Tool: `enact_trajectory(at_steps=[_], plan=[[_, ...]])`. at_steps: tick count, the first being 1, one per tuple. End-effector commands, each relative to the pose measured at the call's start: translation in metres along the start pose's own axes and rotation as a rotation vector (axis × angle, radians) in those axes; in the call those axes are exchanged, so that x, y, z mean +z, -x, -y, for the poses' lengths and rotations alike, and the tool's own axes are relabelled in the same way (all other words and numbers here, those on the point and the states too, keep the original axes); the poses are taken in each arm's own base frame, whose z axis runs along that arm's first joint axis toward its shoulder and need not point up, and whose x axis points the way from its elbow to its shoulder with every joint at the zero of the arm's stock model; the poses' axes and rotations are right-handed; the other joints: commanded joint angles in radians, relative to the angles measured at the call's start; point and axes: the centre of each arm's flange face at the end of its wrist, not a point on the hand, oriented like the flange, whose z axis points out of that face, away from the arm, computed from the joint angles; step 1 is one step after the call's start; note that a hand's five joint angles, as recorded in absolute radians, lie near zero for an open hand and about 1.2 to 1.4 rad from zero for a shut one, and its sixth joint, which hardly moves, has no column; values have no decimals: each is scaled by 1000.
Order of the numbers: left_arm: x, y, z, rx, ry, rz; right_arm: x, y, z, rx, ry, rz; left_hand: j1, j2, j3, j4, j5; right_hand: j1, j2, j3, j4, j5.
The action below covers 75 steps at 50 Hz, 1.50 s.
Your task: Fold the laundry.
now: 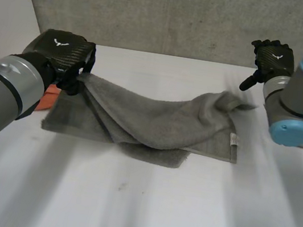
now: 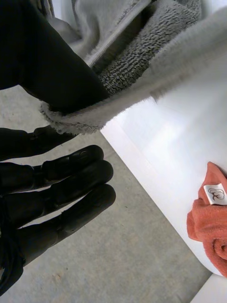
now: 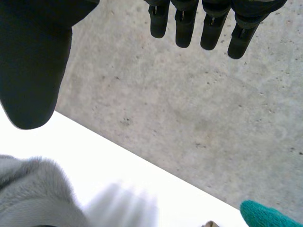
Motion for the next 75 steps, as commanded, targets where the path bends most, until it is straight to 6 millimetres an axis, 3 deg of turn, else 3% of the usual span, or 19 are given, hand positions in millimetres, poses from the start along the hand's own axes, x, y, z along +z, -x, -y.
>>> enact_trajectory(at_steps=[1, 5, 6, 10, 14, 18, 25, 34, 40, 43, 47, 51, 54, 57, 58, 63, 67, 72, 75], plan=[[-6, -11, 14, 46, -27, -14, -28, -4, 29, -63, 97, -72, 230, 203, 210, 203, 238, -50, -43, -38, -46, -43], [-12, -18, 32, 67, -80, -31, -76, 5, 36, -88, 251, -1, 230, 203, 210, 203, 238, -50, -43, -38, -46, -43], [-15, -20, 42, 73, -112, -35, -97, 8, 34, -94, 308, 34, 230, 203, 210, 203, 238, -50, -43, -38, -46, -43], [-22, -23, 66, 81, -184, -36, -138, 15, 22, -74, 373, 135, 230, 203, 210, 203, 238, -50, -43, -38, -46, -43], [-32, -27, 89, 75, -242, -41, -170, 27, 3, -15, 399, 246, 230, 203, 210, 203, 238, -50, -43, -38, -46, -43], [-47, -33, 110, 73, -287, -55, -187, 37, -17, 90, 410, 275, 230, 203, 210, 203, 238, -50, -43, -38, -46, -43], [-63, -39, 132, 82, -342, -69, -194, 56, -42, 286, 413, 274, 230, 203, 210, 203, 238, -50, -43, -38, -46, -43], [-73, -42, 147, 96, -383, -57, -178, 80, -65, 500, 405, 172, 230, 203, 210, 203, 238, -50, -43, -38, -46, -43], [-77, -41, 153, 85, -398, -41, -177, 96, -74, 553, 409, 109, 230, 203, 210, 203, 238, -50, -43, -38, -46, -43], [-78, -38, 153, 85, -392, -24, -175, 92, -77, 521, 398, 26, 230, 203, 210, 203, 238, -50, -43, -38, -46, -43], [-72, -27, 145, 92, -346, 31, -170, 73, -64, 460, 357, -72, 230, 203, 210, 203, 238, -50, -43, -38, -46, -43], [-59, 1, 135, 94, -299, 115, -145, 20, -31, 300, 243, -94, 230, 203, 210, 203, 238, -50, -43, -38, -46, -43], [-50, 11, 126, 96, -265, 120, -139, 6, -26, 209, 229, -42, 230, 203, 210, 203, 238, -50, -43, -38, -46, -43], [-40, 14, 111, 93, -223, 91, -134, 3, -26, 126, 222, 63, 230, 203, 210, 203, 238, 692, 700, 705, 697, 700], [-35, 15, 101, 90, -191, 76, -132, 5, -26, 109, 218, 117, 230, 203, 210, 203, 238, 1166, 1174, 1179, 1171, 1174], [-17, 19, 61, 85, -60, 51, -128, -1, -31, 102, 269, 209, 230, 203, 210, 203, 238, 1171, 1179, 1183, 1176, 1179], [6, 22, 21, 96, 57, 38, -129, -15, -14, 36, 310, 218, 230, 203, 210, 203, 238, 1171, 1179, 1183, 1176, 1179], [39, 21, -37, 138, 221, -35, -151, -24, 9, -249, 421, 308, 230, 203, 210, 203, 238, 1171, 1179, 1183, 1176, 1179], [47, 14, -56, 162, 276, -102, -168, -21, 12, -395, 499, 392, 230, 203, 210, 203, 238, 1171, 1179, 1183, 1176, 1179]])
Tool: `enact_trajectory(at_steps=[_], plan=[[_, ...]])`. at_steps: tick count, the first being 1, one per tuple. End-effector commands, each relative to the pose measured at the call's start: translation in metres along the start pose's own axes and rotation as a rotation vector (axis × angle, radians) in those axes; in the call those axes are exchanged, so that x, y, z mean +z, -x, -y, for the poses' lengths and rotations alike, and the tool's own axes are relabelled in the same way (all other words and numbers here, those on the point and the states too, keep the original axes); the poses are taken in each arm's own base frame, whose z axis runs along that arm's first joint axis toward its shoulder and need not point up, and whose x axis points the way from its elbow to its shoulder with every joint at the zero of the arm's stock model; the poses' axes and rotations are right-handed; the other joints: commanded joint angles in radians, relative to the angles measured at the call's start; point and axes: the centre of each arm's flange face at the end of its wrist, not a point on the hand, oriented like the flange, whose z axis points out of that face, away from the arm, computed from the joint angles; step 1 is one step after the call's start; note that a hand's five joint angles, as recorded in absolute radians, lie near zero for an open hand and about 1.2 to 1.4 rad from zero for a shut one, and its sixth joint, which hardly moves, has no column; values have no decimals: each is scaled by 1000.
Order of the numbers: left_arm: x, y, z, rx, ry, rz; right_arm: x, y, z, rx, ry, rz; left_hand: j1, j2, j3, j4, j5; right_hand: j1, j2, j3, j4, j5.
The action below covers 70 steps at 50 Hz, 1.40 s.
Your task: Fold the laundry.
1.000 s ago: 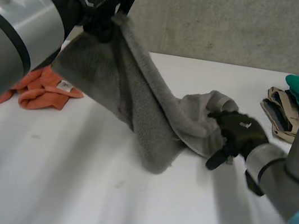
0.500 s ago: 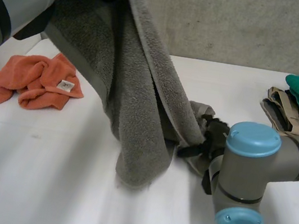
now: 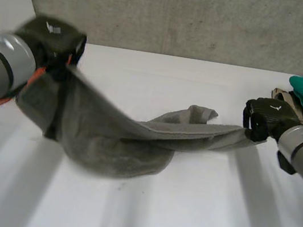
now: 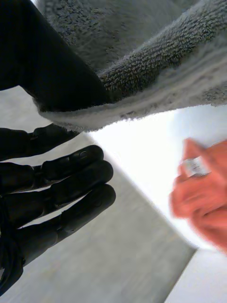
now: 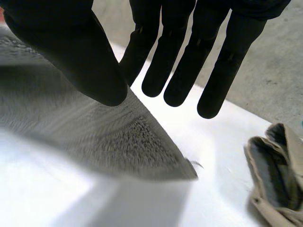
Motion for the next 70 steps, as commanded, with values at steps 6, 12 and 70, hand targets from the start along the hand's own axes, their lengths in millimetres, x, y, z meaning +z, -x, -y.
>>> enact_trajectory(at_steps=[6, 12, 70], plan=[[63, -37, -104, 208, 319, -277, -55, 24, -9, -605, 372, 243, 231, 202, 210, 202, 238, 254, 215, 213, 202, 230], [100, -29, -114, 210, 323, -220, -11, 29, -20, -550, 315, 161, 231, 202, 210, 202, 238, 254, 215, 213, 202, 230], [131, 68, 48, 54, -424, 279, 29, 4, 148, -302, -565, -281, 231, 202, 210, 202, 238, 254, 215, 213, 202, 230]])
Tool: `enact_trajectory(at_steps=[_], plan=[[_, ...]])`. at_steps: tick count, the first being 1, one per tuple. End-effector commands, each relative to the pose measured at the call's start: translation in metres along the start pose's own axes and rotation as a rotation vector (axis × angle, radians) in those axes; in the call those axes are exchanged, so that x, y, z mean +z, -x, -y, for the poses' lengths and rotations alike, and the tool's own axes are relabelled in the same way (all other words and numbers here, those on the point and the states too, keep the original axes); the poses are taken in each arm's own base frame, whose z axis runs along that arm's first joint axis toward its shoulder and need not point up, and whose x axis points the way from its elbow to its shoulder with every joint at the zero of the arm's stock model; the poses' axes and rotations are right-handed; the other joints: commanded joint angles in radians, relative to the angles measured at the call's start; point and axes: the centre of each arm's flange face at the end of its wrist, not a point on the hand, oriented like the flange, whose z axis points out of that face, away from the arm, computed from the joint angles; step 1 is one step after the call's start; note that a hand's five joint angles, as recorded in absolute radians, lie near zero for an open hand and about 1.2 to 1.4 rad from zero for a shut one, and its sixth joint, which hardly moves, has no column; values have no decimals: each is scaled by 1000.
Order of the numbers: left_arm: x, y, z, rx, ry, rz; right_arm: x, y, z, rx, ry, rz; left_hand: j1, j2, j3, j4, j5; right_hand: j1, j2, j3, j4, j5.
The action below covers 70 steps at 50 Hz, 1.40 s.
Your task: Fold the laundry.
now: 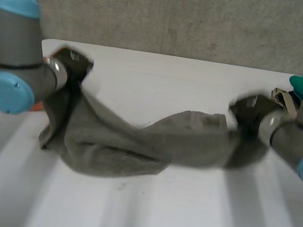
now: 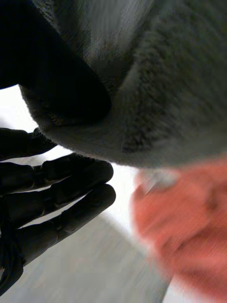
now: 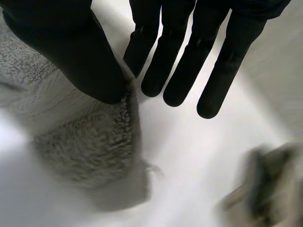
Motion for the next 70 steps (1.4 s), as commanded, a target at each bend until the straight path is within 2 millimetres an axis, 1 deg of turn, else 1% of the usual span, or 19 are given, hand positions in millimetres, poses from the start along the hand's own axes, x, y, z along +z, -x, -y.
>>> enact_trajectory(at_steps=[1, 3, 7, 10, 14, 18, 22, 25, 26, 29, 30, 34, 38, 46, 50, 55, 61, 67, 70], plan=[[-22, 93, 120, -102, -579, 347, -4, -85, 113, 140, -624, -467, 230, 201, 208, 202, 237, 253, 215, 210, 201, 223], [-43, 120, 149, -164, -772, 431, -26, -107, 144, 211, -854, -571, 230, 201, 208, 202, 237, 253, 215, 210, 201, 223], [-74, 139, 178, -224, -949, 483, -54, -120, 167, 243, -1073, -653, 230, 201, 208, 202, 237, 253, 215, 210, 201, 223], [-77, 138, 175, -244, -935, 464, -59, -119, 169, 235, -1097, -660, 230, 201, 208, 202, 237, 253, 215, 210, 201, 223], [-67, 128, 157, -261, -855, 418, -52, -113, 165, 235, -1077, -640, 230, 201, 208, 202, 237, 253, 215, 210, 201, 223], [-50, 115, 130, -263, -754, 381, -36, -103, 150, 243, -993, -601, 230, 201, 208, 202, 237, 253, 215, 210, 201, 223], [-28, 97, 88, -272, -625, 334, -17, -92, 126, 246, -886, -556, 230, 201, 208, 202, 237, 253, 215, 210, 201, 223], [-15, 86, 65, -266, -563, 302, 0, -80, 98, 249, -790, -514, 230, 201, 208, 202, 237, 253, 215, 210, 201, 223], [-6, 77, 47, -259, -516, 278, 4, -76, 91, 248, -768, -499, 230, 201, 208, 202, 237, 253, 215, 210, 201, 223], [5, 60, 22, -231, -449, 233, 21, -55, 61, 234, -674, -424, 230, 201, 208, 202, 237, 253, 215, 210, 201, 223], [11, 48, 6, -204, -405, 198, 27, -43, 45, 221, -621, -385, 230, 201, 208, 202, 237, 253, 215, 210, 201, 223], [17, 21, -30, -114, -297, 121, 36, -14, 6, 175, -477, -299, 230, 201, 208, 202, 237, 253, 215, 210, 201, 223], [14, 10, -59, -27, -188, 83, 31, 6, -22, 133, -341, -238, 230, 201, 208, 202, 237, 253, 215, 210, 201, 223], [-6, 1, -88, 78, -2, -4, 8, 13, -48, 32, -120, -169, 230, 201, 208, 202, 237, 253, 215, 210, 201, 223], [1, 2, -93, 89, -4, -13, 6, 18, -55, 16, -79, -140, 230, 201, 208, 202, 237, 253, 215, 210, 201, 223], [14, 3, -100, 83, -1, -2, 13, 22, -64, 25, -56, -141, -124, -154, -147, -152, -117, 253, 215, 210, 201, 223], [22, 14, -105, 68, 0, 44, 19, 20, -70, 38, -34, -164, -289, -318, -311, -317, -282, 253, 215, 210, 201, 223], [23, 20, -109, 57, 6, 49, 19, 19, -69, 40, -38, -167, -236, -266, -259, -265, -229, 253, 215, 210, 201, 223], [23, 20, -110, 60, 1, 32, 19, 20, -69, 42, -40, -167, -29, -58, -51, -57, -22, 253, 215, 210, 201, 223]])
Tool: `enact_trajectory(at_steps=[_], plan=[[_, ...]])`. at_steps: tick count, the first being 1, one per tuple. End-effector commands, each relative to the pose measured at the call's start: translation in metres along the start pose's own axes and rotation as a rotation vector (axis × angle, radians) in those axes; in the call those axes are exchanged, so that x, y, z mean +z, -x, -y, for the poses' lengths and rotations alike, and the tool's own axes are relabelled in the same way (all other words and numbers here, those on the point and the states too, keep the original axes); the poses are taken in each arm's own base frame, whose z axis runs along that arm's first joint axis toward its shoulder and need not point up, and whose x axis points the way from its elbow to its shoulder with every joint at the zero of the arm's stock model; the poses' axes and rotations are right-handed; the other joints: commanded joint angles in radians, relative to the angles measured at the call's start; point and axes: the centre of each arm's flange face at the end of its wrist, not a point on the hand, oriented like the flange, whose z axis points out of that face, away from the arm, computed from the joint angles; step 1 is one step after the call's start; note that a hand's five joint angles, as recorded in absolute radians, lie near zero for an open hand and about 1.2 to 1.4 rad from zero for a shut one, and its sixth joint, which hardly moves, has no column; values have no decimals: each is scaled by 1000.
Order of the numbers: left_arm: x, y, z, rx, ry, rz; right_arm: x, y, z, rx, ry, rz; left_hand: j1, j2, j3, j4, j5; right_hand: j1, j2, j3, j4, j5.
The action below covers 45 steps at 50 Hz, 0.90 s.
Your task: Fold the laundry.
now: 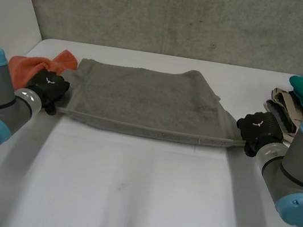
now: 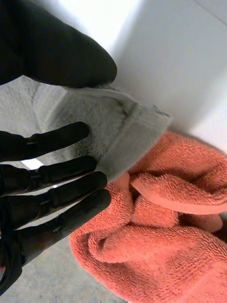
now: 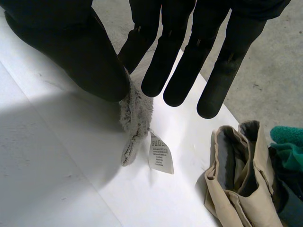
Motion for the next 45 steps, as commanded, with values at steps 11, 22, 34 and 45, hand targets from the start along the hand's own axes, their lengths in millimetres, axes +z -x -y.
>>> enact_trajectory(at_steps=[11, 22, 34, 45], plan=[[-44, 17, 20, -15, 31, -46, -9, -17, 12, -2, 13, -11, 589, 592, 591, 592, 592, 253, 215, 208, 197, 203], [-165, 5, 35, 117, 356, -287, -88, -46, 14, -325, 334, 282, 589, 592, 591, 592, 592, 253, 215, 208, 197, 203], [-160, -3, 51, 210, 248, -300, -80, -32, -2, -407, 354, 329, 589, 592, 591, 592, 592, 253, 215, 208, 197, 203], [-74, 21, 108, 173, 69, -79, -14, -62, 53, -398, 141, -2, 589, 592, 591, 592, 592, 253, 215, 208, 197, 203]])
